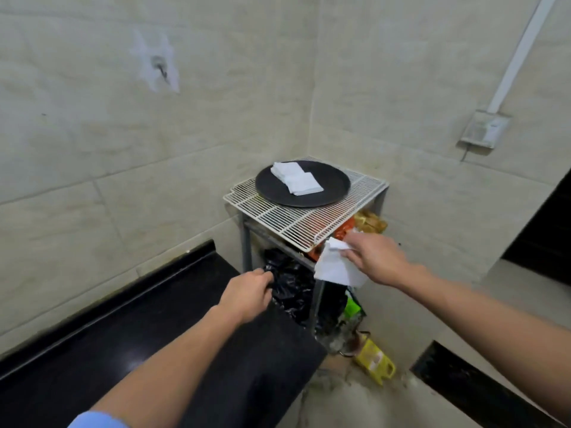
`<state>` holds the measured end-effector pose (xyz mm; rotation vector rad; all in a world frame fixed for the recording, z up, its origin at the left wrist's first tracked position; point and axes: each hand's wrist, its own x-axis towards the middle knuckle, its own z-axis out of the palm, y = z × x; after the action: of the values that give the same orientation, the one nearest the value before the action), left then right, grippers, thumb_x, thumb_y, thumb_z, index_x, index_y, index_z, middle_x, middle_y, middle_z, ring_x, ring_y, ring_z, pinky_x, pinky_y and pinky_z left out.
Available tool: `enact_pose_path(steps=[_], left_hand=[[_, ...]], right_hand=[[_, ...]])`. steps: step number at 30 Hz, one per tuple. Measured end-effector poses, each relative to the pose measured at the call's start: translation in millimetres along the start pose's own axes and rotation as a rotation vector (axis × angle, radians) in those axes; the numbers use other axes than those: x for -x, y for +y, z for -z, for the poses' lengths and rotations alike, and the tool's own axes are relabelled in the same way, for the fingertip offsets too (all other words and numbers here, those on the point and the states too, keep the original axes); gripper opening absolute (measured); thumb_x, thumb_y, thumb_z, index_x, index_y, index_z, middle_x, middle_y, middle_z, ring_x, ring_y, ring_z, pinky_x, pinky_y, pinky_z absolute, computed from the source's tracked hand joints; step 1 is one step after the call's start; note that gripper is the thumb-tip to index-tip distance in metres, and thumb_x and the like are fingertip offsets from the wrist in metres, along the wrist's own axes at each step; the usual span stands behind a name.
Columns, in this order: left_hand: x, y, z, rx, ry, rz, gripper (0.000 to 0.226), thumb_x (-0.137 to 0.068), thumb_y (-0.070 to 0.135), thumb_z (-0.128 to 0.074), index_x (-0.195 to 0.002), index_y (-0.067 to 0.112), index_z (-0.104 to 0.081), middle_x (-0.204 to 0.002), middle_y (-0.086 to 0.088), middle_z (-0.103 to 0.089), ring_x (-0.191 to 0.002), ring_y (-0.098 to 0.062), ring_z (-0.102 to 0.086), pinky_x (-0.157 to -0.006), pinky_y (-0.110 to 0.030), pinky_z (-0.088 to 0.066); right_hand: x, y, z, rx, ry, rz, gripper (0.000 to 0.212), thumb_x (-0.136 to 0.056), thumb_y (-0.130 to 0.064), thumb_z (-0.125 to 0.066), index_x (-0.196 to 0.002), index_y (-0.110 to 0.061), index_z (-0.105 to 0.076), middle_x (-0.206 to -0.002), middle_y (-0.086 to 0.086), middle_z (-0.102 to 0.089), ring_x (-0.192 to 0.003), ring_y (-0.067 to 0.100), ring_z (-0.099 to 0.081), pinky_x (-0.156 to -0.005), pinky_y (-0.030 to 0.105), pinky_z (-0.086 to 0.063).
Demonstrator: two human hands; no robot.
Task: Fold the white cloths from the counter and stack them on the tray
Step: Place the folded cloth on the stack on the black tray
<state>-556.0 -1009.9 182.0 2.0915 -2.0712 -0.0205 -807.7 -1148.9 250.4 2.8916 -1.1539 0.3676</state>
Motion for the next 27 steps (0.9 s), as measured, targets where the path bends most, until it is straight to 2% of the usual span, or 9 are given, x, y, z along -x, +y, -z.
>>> enact_pose_path(steps=[5,9,14,18,24,27], left_hand=[[-71.9,-9.9,7.7,0.044,0.02,-0.002,0.012,-0.091,0.029,-0.047,-0.096,0.019,-0.052,-0.099,-0.002,-0.056,-0.092,-0.027,-0.058,-0.069,-0.038,-0.045],[-119.8,-14.8,-1.1,0.068,0.041,0.016,0.023,-0.089,0.028,-0.048,-0.108,0.017,-0.057,-0.106,-0.002,-0.058,-0.099,-0.025,-0.058,-0.074,-0.037,-0.048],[-189.5,-27.0,-9.6,0.033,0.142,0.095,0.022,-0.087,0.022,-0.051,-0.105,0.013,-0.059,-0.102,-0.005,-0.056,-0.097,-0.026,-0.054,-0.075,-0.037,-0.045],[-250.1,-36.3,-18.6,-0.003,0.233,0.204,0.026,-0.087,0.022,-0.05,-0.111,0.016,-0.059,-0.106,-0.004,-0.057,-0.098,-0.023,-0.053,-0.082,-0.039,-0.047],[-292.5,-33.3,-40.1,0.003,0.213,0.393,0.026,-0.092,0.031,-0.047,-0.112,0.019,-0.058,-0.108,0.0,-0.055,-0.101,-0.02,-0.049,-0.088,-0.036,-0.043],[-295.0,-31.9,-47.5,0.008,0.231,0.442,0.026,-0.092,0.031,-0.045,-0.108,0.016,-0.06,-0.106,-0.001,-0.055,-0.1,-0.021,-0.049,-0.087,-0.037,-0.044]], right_hand=[[-86.2,41.6,24.6,-0.032,0.081,-0.085,0.013,-0.093,-0.028,-0.053,-0.1,-0.018,-0.059,-0.097,0.009,-0.067,-0.09,0.033,-0.061,-0.07,0.041,-0.049],[-152.5,75.3,26.6,-0.03,0.077,-0.063,0.018,-0.094,-0.026,-0.051,-0.109,-0.02,-0.059,-0.104,0.009,-0.067,-0.095,0.032,-0.06,-0.074,0.041,-0.05],[-247.7,115.2,14.1,0.009,-0.02,0.051,0.018,-0.095,-0.027,-0.048,-0.109,-0.02,-0.058,-0.11,0.009,-0.065,-0.1,0.032,-0.058,-0.074,0.038,-0.044],[-324.2,136.3,-2.5,-0.003,-0.124,0.238,0.019,-0.094,-0.026,-0.052,-0.109,-0.018,-0.059,-0.113,0.008,-0.063,-0.104,0.031,-0.056,-0.076,0.036,-0.041],[-419.4,147.7,-48.8,0.014,-0.328,0.394,0.001,-0.093,-0.027,-0.052,-0.092,-0.027,-0.053,-0.109,0.004,-0.062,-0.091,0.024,-0.054,-0.076,0.036,-0.045],[-450.8,147.1,-79.5,0.019,-0.377,0.404,0.023,-0.095,-0.027,-0.05,-0.116,-0.025,-0.058,-0.121,0.004,-0.06,-0.106,0.026,-0.055,-0.081,0.036,-0.043]])
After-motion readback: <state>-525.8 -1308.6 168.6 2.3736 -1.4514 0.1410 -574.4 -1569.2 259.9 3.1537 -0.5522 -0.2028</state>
